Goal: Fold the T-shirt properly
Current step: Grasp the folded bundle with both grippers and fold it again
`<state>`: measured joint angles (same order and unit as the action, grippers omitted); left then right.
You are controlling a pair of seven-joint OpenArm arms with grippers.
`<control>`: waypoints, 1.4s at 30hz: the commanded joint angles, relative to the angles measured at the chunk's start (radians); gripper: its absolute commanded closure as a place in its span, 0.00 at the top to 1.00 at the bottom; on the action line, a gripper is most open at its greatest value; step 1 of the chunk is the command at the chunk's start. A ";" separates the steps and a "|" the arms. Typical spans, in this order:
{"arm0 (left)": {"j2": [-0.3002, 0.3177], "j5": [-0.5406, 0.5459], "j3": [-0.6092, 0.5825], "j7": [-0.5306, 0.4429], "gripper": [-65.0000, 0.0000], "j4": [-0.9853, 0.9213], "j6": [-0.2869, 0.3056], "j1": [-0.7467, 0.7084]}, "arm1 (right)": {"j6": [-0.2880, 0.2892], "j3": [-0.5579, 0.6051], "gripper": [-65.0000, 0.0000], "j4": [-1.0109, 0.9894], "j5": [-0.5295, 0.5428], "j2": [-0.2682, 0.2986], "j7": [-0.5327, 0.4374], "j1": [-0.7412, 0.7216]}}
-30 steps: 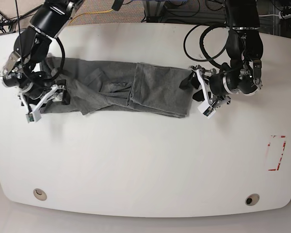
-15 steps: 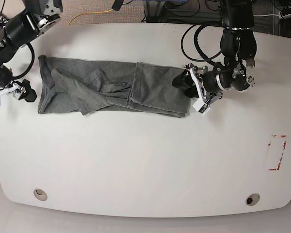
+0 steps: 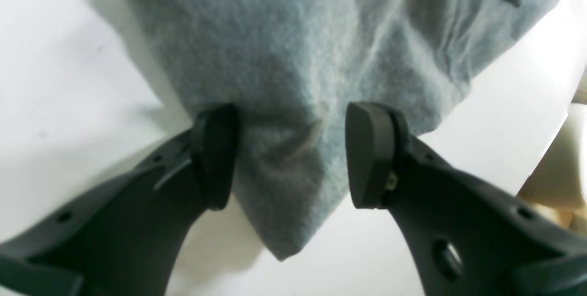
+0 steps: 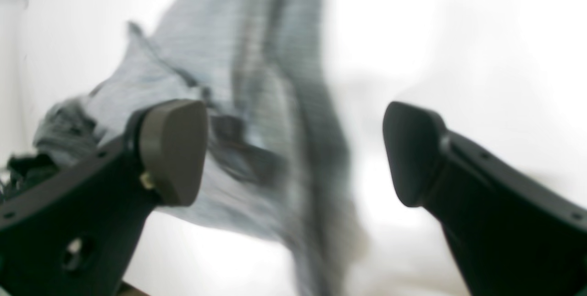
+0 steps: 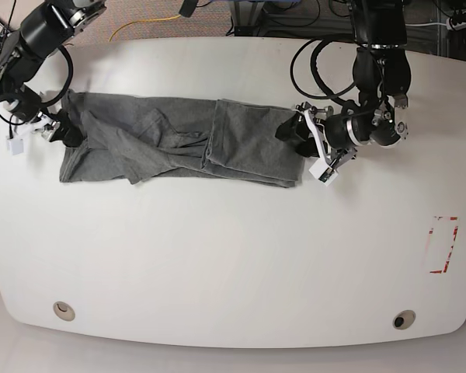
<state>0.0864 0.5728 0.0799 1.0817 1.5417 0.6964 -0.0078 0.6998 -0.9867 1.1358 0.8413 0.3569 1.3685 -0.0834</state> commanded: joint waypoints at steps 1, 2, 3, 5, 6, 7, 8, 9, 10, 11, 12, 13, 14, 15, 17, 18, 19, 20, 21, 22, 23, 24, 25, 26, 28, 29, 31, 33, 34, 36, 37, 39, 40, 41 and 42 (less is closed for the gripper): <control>0.003 0.017 0.002 -0.016 0.53 0.010 0.002 0.013 | -0.002 0.028 0.89 0.068 -0.010 -0.022 0.010 0.015; 0.003 0.017 0.002 -0.016 0.53 0.009 0.002 0.015 | -0.002 0.036 0.89 0.092 -0.012 -0.038 0.010 0.020; 0.003 0.017 0.002 -0.016 0.53 0.009 0.002 0.015 | -0.002 0.045 0.89 0.117 -0.015 -0.054 0.010 0.017; 0.003 0.017 0.002 -0.016 0.53 0.010 0.002 0.015 | -0.002 0.068 0.89 0.155 -0.015 -0.077 0.010 0.017; 0.003 0.017 0.002 -0.016 0.53 0.015 0.002 0.013 | -0.002 0.076 0.89 0.172 -0.015 -0.086 0.010 0.017; 0.003 0.017 0.002 -0.016 0.53 0.016 0.002 0.010 | -0.002 0.081 0.89 0.189 -0.015 -0.095 0.010 0.017; 0.003 0.017 0.002 -0.016 0.53 0.016 0.002 0.010 | -0.002 0.084 0.89 0.195 -0.015 -0.100 0.009 0.017; 0.003 0.017 0.002 -0.016 0.53 0.012 0.002 0.010 | -0.002 0.085 0.88 0.200 -0.015 -0.103 0.005 0.017; 0.003 0.017 0.002 -0.016 0.53 0.009 0.002 0.013 | -0.002 0.090 0.88 0.201 -0.015 -0.106 -0.007 0.017; 0.002 0.017 0.002 -0.016 0.53 0.009 0.002 0.013 | -0.002 0.099 0.88 0.204 -0.015 -0.108 -0.019 0.017; 0.002 0.017 0.001 -0.016 0.53 0.009 0.002 0.012 | -0.002 0.113 0.86 0.204 -0.015 -0.106 -0.028 0.017; 0.002 0.017 0.001 -0.016 0.53 0.013 0.002 0.010 | -0.002 0.124 0.82 0.204 -0.015 -0.103 -0.034 0.017; 0.002 0.017 0.001 -0.016 0.53 0.015 0.002 0.009 | -0.002 0.144 0.75 0.204 -0.015 -0.101 -0.050 0.017; 0.003 0.017 0.001 -0.016 0.53 0.010 0.002 0.009 | -0.002 0.156 0.67 0.204 -0.015 -0.100 -0.064 0.017; 0.003 0.017 0.001 -0.016 0.53 0.009 0.002 0.009 | -0.002 0.177 0.48 0.203 -0.015 -0.100 -0.094 0.017; 0.003 0.017 0.001 -0.016 0.53 0.009 0.002 0.009 | -0.002 0.187 0.40 0.203 -0.015 -0.100 -0.105 0.017; 0.003 0.017 0.001 -0.016 0.53 0.009 0.002 0.009 | -0.002 0.194 0.32 0.203 -0.015 -0.098 -0.114 0.017; 0.002 0.017 0.001 -0.016 0.53 0.009 0.002 0.009 | -0.002 0.203 0.20 0.203 -0.015 -0.095 -0.123 0.017; 0.002 0.017 0.001 -0.016 0.53 0.009 0.002 0.009 | -0.002 0.214 0.07 0.204 -0.015 -0.085 -0.128 0.017; 0.000 0.017 0.001 -0.016 0.53 0.009 0.002 0.010 | -0.002 0.220 0.00 0.204 -0.015 -0.081 -0.130 0.017; 0.000 0.017 0.001 -0.016 0.53 0.009 0.002 0.012 | -0.002 0.226 0.00 0.204 -0.015 -0.078 -0.130 0.017; -0.001 0.017 0.001 -0.016 0.53 0.009 0.002 0.013 | -0.002 0.233 0.00 0.206 -0.015 -0.077 -0.131 0.017; -0.001 0.019 -0.001 -0.016 0.54 0.009 -0.019 0.015 | -0.002 0.234 0.00 0.207 -0.015 -0.075 -0.131 0.018; -0.001 0.020 -0.002 -0.016 0.54 0.007 -0.044 0.016 | -0.002 0.234 0.00 0.209 -0.014 -0.075 -0.131 0.018; -0.018 0.023 -0.002 -0.016 0.54 0.007 -0.105 0.022 | -0.002 0.234 0.00 0.234 -0.015 -0.074 -0.131 0.021; -0.035 0.023 -0.002 -0.016 0.54 0.007 -0.125 0.030 | -0.002 0.234 0.00 0.255 -0.015 -0.074 -0.131 0.023; -0.060 0.017 -0.002 -0.016 0.54 0.004 -0.139 0.044 | -0.002 0.231 0.00 0.310 -0.015 -0.072 -0.126 0.029; -0.078 0.020 -0.002 -0.016 0.54 -0.022 -0.140 0.048 | -0.002 0.231 0.00 0.373 -0.015 -0.072 -0.125 0.052; -0.090 0.022 -0.002 -0.016 0.54 -0.045 -0.140 0.052 | -0.002 0.231 0.00 0.416 -0.015 -0.072 -0.125 0.063; -0.118 0.019 -0.002 -0.016 0.54 -0.079 -0.140 0.065 | -0.002 0.233 0.00 0.473 -0.015 -0.072 -0.125 0.072; -0.136 0.017 -0.002 -0.016 0.54 -0.109 -0.142 0.090 | -0.002 0.234 0.00 0.513 -0.015 -0.072 -0.123 0.075; -0.159 0.017 -0.002 -0.016 0.54 -0.155 -0.142 0.116 | -0.002 0.236 0.00 0.567 -0.009 -0.072 -0.113 0.081; -0.175 0.017 -0.001 -0.016 0.54 -0.185 -0.142 0.124 | -0.002 0.236 0.00 0.600 -0.007 -0.075 -0.091 0.090; -0.187 0.017 -0.001 -0.016 0.54 -0.209 -0.145 0.125 | -0.002 0.236 0.00 0.631 -0.007 -0.078 -0.073 0.095; -0.201 0.017 0.001 -0.018 0.54 -0.234 -0.156 0.128 | -0.002 0.236 0.00 0.665 -0.007 -0.080 -0.059 0.098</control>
<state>-0.0887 0.5865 0.0803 1.0668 1.3338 0.5556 0.1078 0.6968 -0.7506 1.7004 0.8112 0.2653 1.2926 0.0170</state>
